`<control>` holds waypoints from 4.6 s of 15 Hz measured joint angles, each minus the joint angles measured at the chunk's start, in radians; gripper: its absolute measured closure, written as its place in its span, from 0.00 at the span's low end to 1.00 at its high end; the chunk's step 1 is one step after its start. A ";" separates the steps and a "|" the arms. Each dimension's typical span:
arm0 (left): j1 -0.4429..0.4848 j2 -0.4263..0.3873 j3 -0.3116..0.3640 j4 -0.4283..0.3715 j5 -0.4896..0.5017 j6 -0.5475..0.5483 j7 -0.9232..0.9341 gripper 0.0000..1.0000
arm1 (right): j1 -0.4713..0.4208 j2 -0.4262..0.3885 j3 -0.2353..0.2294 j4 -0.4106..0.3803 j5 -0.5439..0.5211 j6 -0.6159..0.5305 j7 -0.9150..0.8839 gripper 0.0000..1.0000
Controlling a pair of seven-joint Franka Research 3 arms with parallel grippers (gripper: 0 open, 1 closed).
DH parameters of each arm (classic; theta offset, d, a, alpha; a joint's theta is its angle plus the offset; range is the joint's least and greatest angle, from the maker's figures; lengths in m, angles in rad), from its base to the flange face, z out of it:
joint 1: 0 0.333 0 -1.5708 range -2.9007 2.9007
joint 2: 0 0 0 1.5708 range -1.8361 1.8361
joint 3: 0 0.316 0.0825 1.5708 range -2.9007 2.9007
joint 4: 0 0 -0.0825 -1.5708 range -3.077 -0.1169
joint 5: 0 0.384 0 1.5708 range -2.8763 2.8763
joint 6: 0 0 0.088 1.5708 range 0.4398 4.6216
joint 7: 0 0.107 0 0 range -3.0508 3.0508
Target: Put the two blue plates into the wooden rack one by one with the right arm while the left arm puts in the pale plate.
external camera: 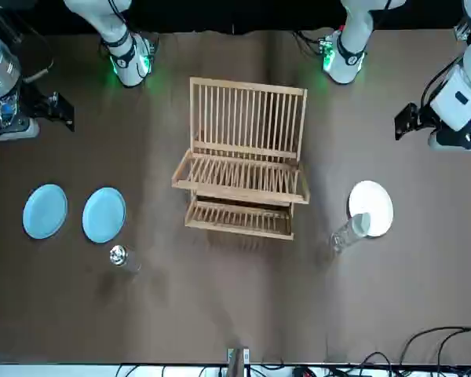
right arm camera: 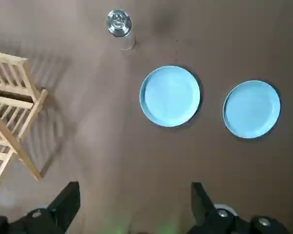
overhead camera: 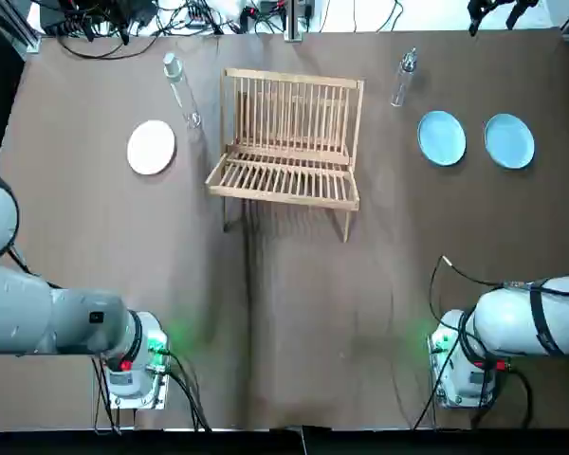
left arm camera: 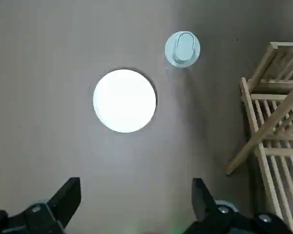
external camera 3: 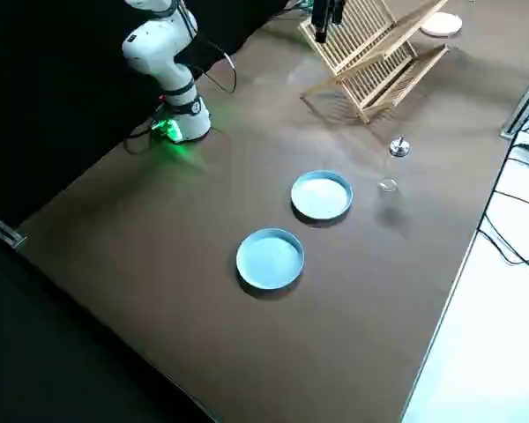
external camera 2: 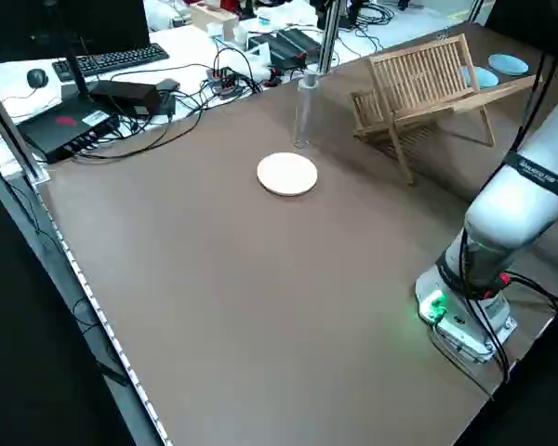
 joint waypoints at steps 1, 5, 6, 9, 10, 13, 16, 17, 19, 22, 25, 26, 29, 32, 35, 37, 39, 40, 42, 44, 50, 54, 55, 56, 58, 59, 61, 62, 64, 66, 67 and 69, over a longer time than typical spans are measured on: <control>0.000 0.000 0.000 0.000 0.000 0.000 0.000 0.00 | -0.001 0.000 -0.001 0.000 -0.001 -0.006 0.000 0.00; 0.001 0.006 0.002 -0.003 0.000 -0.004 0.000 0.00 | -0.025 -0.001 -0.006 0.000 0.021 -0.033 0.000 0.00; 0.003 0.011 0.006 -0.008 0.001 -0.009 0.000 0.00 | -0.038 -0.001 -0.008 -0.001 0.022 -0.033 -0.001 0.00; 0.066 0.049 0.007 -0.046 0.008 -0.030 0.017 0.00 | -0.115 0.056 -0.013 -0.024 0.024 0.001 -0.003 0.00; 0.092 0.074 0.009 -0.068 0.008 -0.021 0.029 0.00 | -0.146 0.103 -0.014 -0.034 0.024 0.051 -0.006 0.00; 0.165 0.187 0.010 -0.111 0.009 0.100 0.043 0.00 | -0.222 0.269 -0.017 -0.038 0.035 0.155 -0.123 0.00; 0.219 0.284 0.010 -0.165 0.009 0.228 0.097 0.00 | -0.274 0.404 -0.019 -0.037 0.036 0.261 -0.250 0.00; 0.234 0.315 0.010 -0.183 0.009 0.253 0.111 0.00 | -0.280 0.438 -0.020 -0.037 0.035 0.302 -0.264 0.00; 0.260 0.385 0.011 -0.201 0.009 0.290 0.142 0.00 | -0.281 0.495 -0.019 -0.035 0.035 0.345 -0.268 0.03; 0.296 0.482 0.012 -0.197 0.009 0.326 0.160 0.00 | -0.281 0.590 -0.019 -0.038 0.034 0.421 -0.268 0.05; 0.334 0.573 0.012 -0.172 0.009 0.340 0.195 0.00 | -0.289 0.660 -0.022 -0.045 0.034 0.459 -0.267 0.05; 0.347 0.600 0.012 -0.163 0.009 0.364 0.196 0.00 | -0.301 0.674 -0.023 -0.045 0.033 0.462 -0.271 0.06; 0.374 0.670 0.012 -0.147 0.008 0.491 0.198 0.01 | -0.348 0.712 -0.024 -0.046 0.033 0.479 -0.312 0.15; 0.370 0.677 0.006 -0.141 0.008 0.500 0.193 0.27 | -0.350 0.734 -0.021 -0.046 0.035 0.481 -0.313 0.34; 0.361 0.677 0.004 -0.137 0.004 0.500 0.184 0.55 | -0.350 0.748 -0.019 -0.046 0.036 0.481 -0.313 0.59; 0.359 0.676 0.002 -0.133 0.002 0.500 0.184 0.73 | -0.352 0.751 -0.020 -0.046 0.037 0.480 -0.312 0.70; 0.360 0.673 -0.002 -0.129 0.000 0.494 0.175 0.91 | -0.353 0.751 -0.019 -0.046 0.038 0.477 -0.312 0.81; 0.360 0.666 -0.005 -0.129 -0.001 0.487 0.166 0.96 | -0.353 0.754 -0.019 -0.046 0.039 0.477 -0.312 0.84; 0.356 0.659 -0.020 -0.127 -0.001 0.485 0.110 0.96 | -0.353 0.763 -0.019 -0.046 0.042 0.477 -0.311 0.86; 0.348 0.652 -0.043 -0.115 -0.001 0.436 0.055 0.96 | -0.353 0.769 -0.019 -0.045 0.059 0.477 -0.310 0.87; 0.344 0.551 -0.092 -0.013 -0.001 -0.017 -0.004 0.96 | -0.352 0.768 -0.015 -0.038 0.108 0.453 -0.310 0.97; 0.351 0.471 -0.145 0.010 -0.006 -0.318 -0.021 0.96 | -0.344 0.765 0.000 -0.010 0.110 0.291 -0.311 0.97; 0.353 0.454 -0.216 0.010 -0.030 -0.433 -0.071 0.96 | -0.344 0.752 0.001 0.030 0.110 0.130 -0.311 0.97; 0.352 0.452 -0.255 0.010 -0.055 -0.478 -0.103 0.96 | -0.344 0.741 0.000 0.044 0.110 0.061 -0.311 0.97; 0.346 0.451 -0.321 0.007 -0.132 -0.546 -0.179 0.96 | -0.342 0.703 0.001 0.061 0.110 -0.057 -0.297 0.97; 0.341 0.451 -0.348 0.005 -0.172 -0.559 -0.212 0.96 | -0.339 0.677 0.003 0.066 0.111 -0.126 -0.273 0.97; 0.330 0.452 -0.386 0.001 -0.277 -0.562 -0.281 0.96 | -0.329 0.620 0.014 0.070 0.121 -0.269 -0.202 0.97; 0.321 0.452 -0.391 0.001 -0.329 -0.560 -0.313 0.96 | -0.316 0.591 0.020 0.071 0.134 -0.336 -0.151 0.97; 0.304 0.452 -0.393 0.000 -0.426 -0.517 -0.380 0.96 | -0.270 0.540 0.026 0.071 0.167 -0.461 -0.030 0.97; 0.294 0.458 -0.393 0.000 -0.486 -0.448 -0.451 0.96 | -0.214 0.496 0.028 0.071 0.223 -0.569 0.108 0.97; 0.283 0.465 -0.393 -0.001 -0.496 -0.419 -0.479 0.96 | -0.187 0.474 0.029 0.066 0.261 -0.607 0.175 0.97; 0.249 0.486 -0.393 -0.001 -0.500 -0.365 -0.532 0.96 | -0.145 0.416 0.031 0.032 0.353 -0.640 0.276 0.97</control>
